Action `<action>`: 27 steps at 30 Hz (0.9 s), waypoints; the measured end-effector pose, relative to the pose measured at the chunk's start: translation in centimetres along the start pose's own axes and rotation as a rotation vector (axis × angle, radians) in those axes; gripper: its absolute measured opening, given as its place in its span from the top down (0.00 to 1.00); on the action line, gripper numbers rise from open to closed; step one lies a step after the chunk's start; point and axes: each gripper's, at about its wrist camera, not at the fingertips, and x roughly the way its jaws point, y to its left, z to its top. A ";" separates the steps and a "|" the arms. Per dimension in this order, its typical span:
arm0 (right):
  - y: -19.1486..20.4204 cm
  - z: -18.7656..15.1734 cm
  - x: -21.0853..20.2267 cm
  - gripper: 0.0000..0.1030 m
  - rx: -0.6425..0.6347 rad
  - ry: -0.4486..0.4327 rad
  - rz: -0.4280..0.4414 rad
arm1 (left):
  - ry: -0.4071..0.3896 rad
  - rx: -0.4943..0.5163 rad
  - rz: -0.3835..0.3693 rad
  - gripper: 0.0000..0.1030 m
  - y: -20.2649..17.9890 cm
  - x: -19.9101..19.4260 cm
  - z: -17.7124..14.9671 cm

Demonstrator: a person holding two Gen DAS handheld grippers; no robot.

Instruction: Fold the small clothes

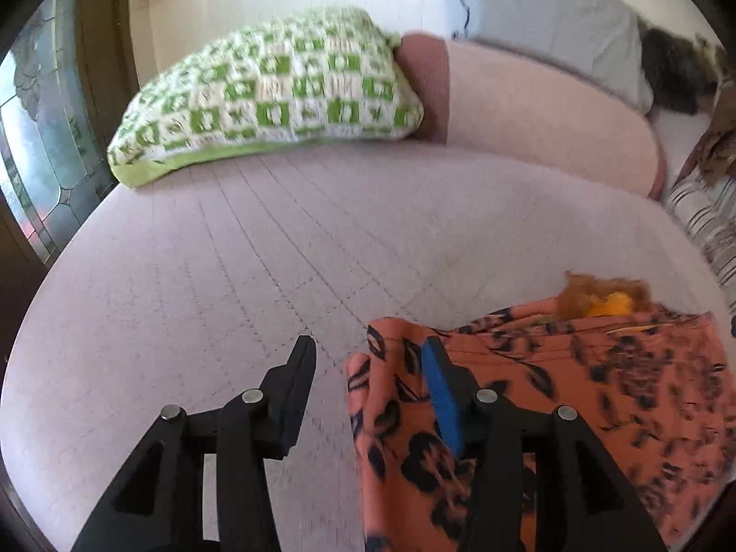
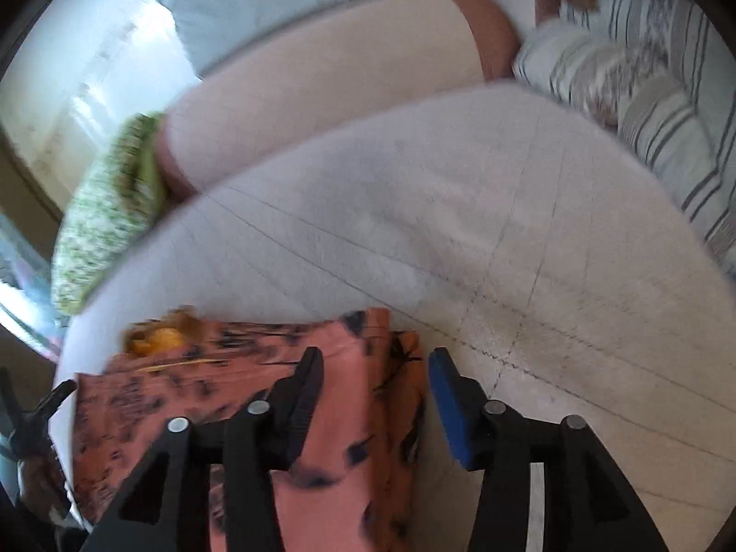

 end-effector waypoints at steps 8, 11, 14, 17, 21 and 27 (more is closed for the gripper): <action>0.9 -7.6 -4.1 0.33 0.113 0.178 0.358 | 0.046 0.020 -0.144 0.46 -1.6 -5.9 -6.4; -3.6 -11.2 -1.5 0.55 0.310 0.265 0.217 | 0.175 0.026 -0.073 0.46 -1.7 -3.0 -9.1; -3.7 -11.6 -5.0 0.46 0.360 0.164 0.220 | 0.126 -0.036 -0.054 0.46 -0.6 -4.5 -8.7; -1.9 -13.0 -6.6 0.29 0.320 0.132 0.321 | 0.055 -0.063 -0.082 0.38 -0.5 -6.4 -8.2; -4.0 -15.2 -4.1 0.39 0.414 0.221 0.249 | 0.218 -0.089 -0.036 0.37 -0.1 -3.5 -9.7; -0.9 -14.4 -8.1 0.26 0.310 0.116 0.332 | 0.180 -0.090 0.043 0.37 -1.2 -5.7 -9.9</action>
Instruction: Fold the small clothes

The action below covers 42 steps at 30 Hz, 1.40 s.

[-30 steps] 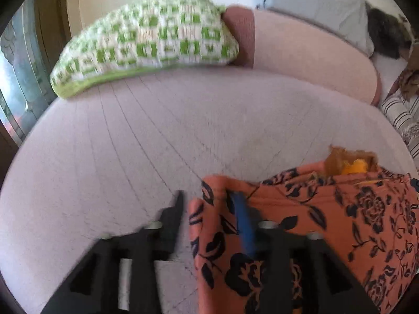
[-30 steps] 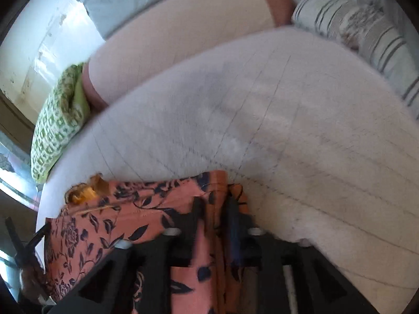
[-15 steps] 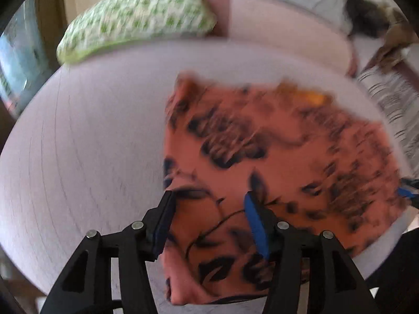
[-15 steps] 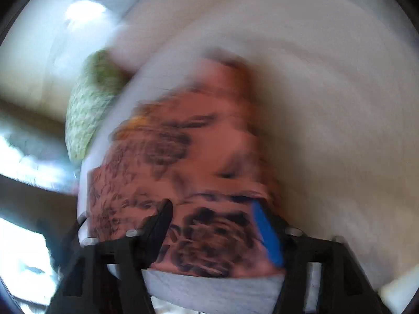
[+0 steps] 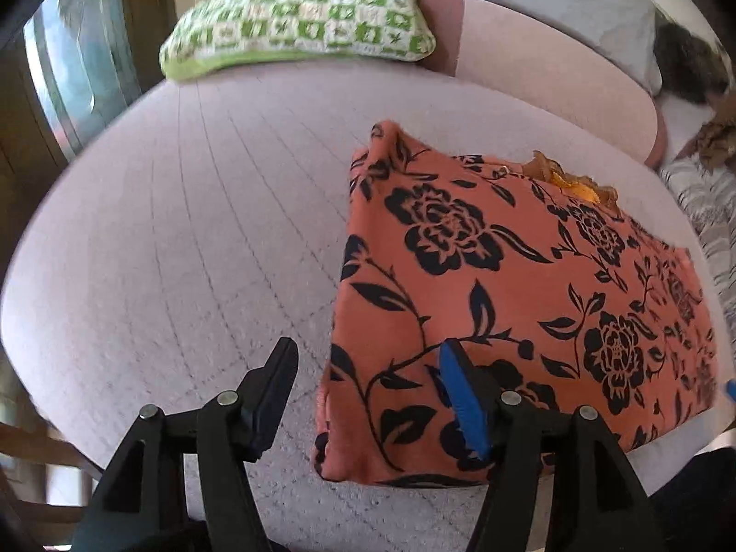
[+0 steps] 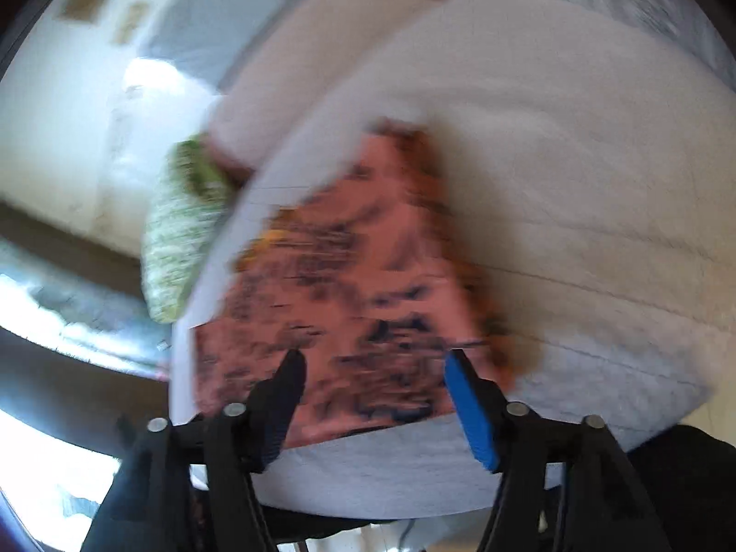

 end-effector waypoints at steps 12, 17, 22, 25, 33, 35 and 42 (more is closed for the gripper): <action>-3.1 -1.0 0.1 0.28 0.187 0.006 -0.138 | -0.047 0.056 -0.032 0.37 -4.4 -1.6 1.4; -4.6 -0.2 0.5 0.28 0.285 0.010 -0.100 | -0.047 0.082 -0.037 0.37 -5.9 -1.8 1.7; -6.2 0.5 2.0 0.26 0.399 -0.030 -0.069 | -0.039 0.071 -0.054 0.35 -6.9 -1.7 2.1; -6.2 0.6 2.0 0.32 0.397 -0.057 -0.049 | -0.032 0.089 -0.055 0.35 -7.9 -1.3 2.1; -3.7 0.5 0.0 0.83 0.248 -0.127 -0.169 | -0.020 0.149 -0.066 0.35 -10.3 -0.3 1.9; -5.4 0.0 2.1 0.80 0.256 -0.014 -0.230 | 0.005 0.154 -0.065 0.35 -10.8 0.6 1.8; -2.8 3.4 -3.1 0.27 0.107 -0.161 -0.266 | 0.007 0.182 -0.082 0.35 -12.3 1.8 2.0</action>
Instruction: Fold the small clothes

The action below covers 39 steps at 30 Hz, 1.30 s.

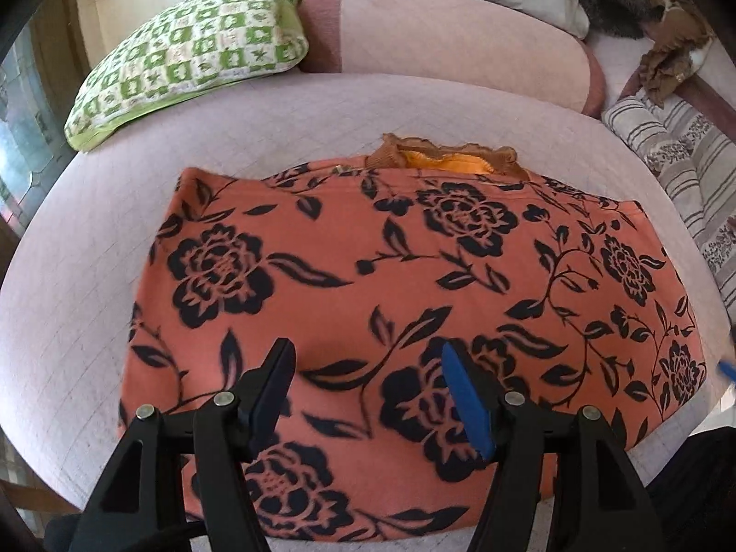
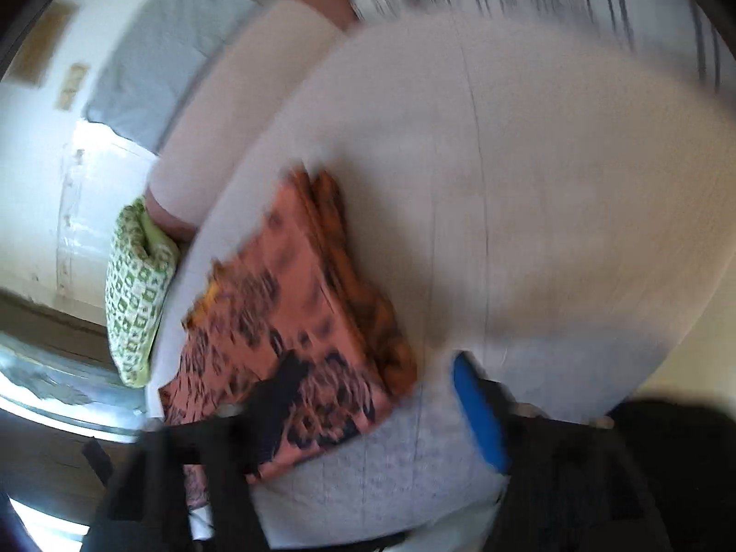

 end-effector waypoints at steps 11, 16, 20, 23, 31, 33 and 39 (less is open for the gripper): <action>6.4 10.5 14.0 0.28 -0.318 0.155 0.004 | 0.005 0.006 -0.009 0.32 -0.2 1.3 0.1; 7.2 10.6 15.8 0.85 -0.345 0.205 0.004 | -0.009 0.014 -0.006 0.30 -0.3 1.6 0.0; 6.4 11.3 13.9 0.88 -0.290 0.107 -0.002 | -0.025 0.008 -0.020 0.28 -0.1 1.8 -0.1; 3.6 11.2 15.2 0.88 -0.205 0.139 -0.008 | -0.022 0.010 -0.019 0.28 -0.1 1.8 -0.1; 6.4 9.9 9.7 0.22 -0.252 0.055 0.045 | -0.016 -0.008 -0.039 0.28 0.3 1.4 0.1; 7.6 8.6 8.6 0.22 -0.294 0.043 0.092 | -0.019 -0.019 -0.047 0.28 0.5 1.1 0.0; 4.5 6.8 11.6 0.57 -0.287 0.158 -0.030 | -0.068 -0.045 -0.094 0.28 2.7 -0.7 0.4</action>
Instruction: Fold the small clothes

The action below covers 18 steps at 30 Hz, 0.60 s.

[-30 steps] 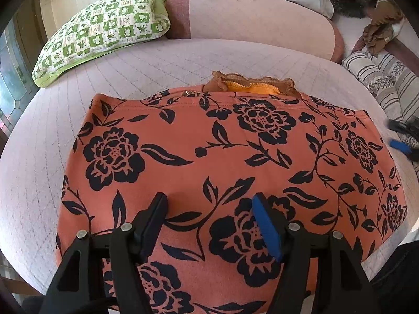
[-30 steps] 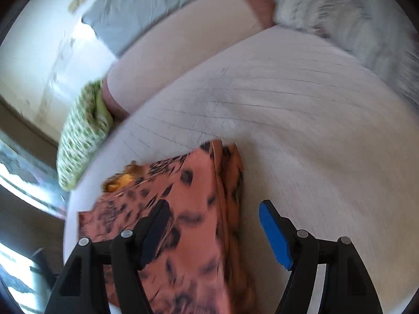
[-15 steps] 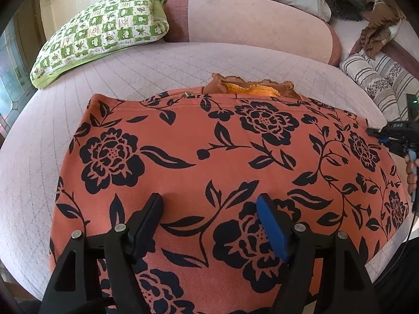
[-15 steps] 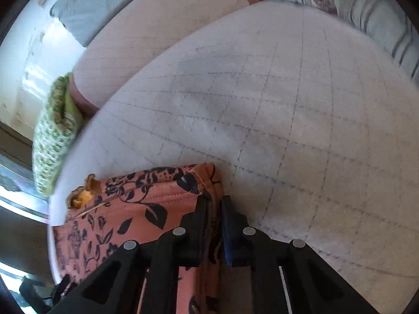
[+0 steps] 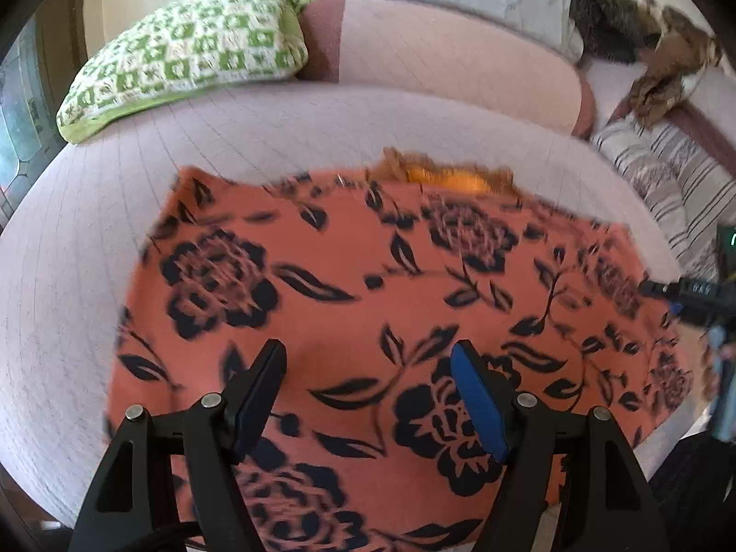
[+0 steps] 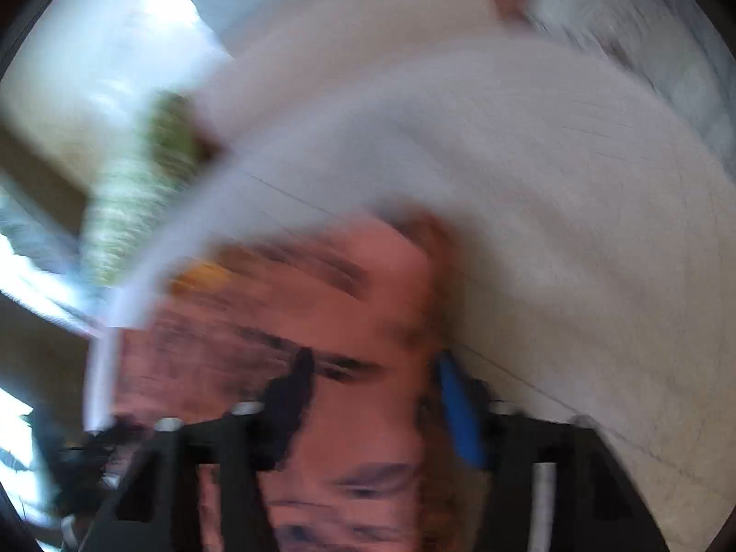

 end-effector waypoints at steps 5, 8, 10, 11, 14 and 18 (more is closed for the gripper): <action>3.9 -0.8 -6.2 0.46 -0.127 -0.228 0.014 | -0.089 -0.057 0.009 0.28 6.1 -2.3 2.5; 7.3 -1.2 -7.0 0.33 -0.223 -0.221 0.106 | -0.055 -0.167 -0.011 0.28 11.2 -0.4 5.0; 9.9 -1.9 -5.4 0.33 -0.299 -0.166 0.142 | 0.012 -0.232 -0.030 0.29 13.7 2.0 6.7; 10.8 -2.2 -4.4 0.33 -0.315 -0.146 0.146 | 0.038 -0.252 -0.043 0.33 14.5 3.0 7.4; 11.7 -3.7 -1.6 0.33 -0.343 -0.077 0.123 | 0.086 -0.286 -0.069 0.45 15.4 5.6 9.1; 11.2 -5.3 1.0 0.33 -0.347 -0.010 0.098 | 0.190 -0.323 -0.040 0.94 16.2 8.8 10.2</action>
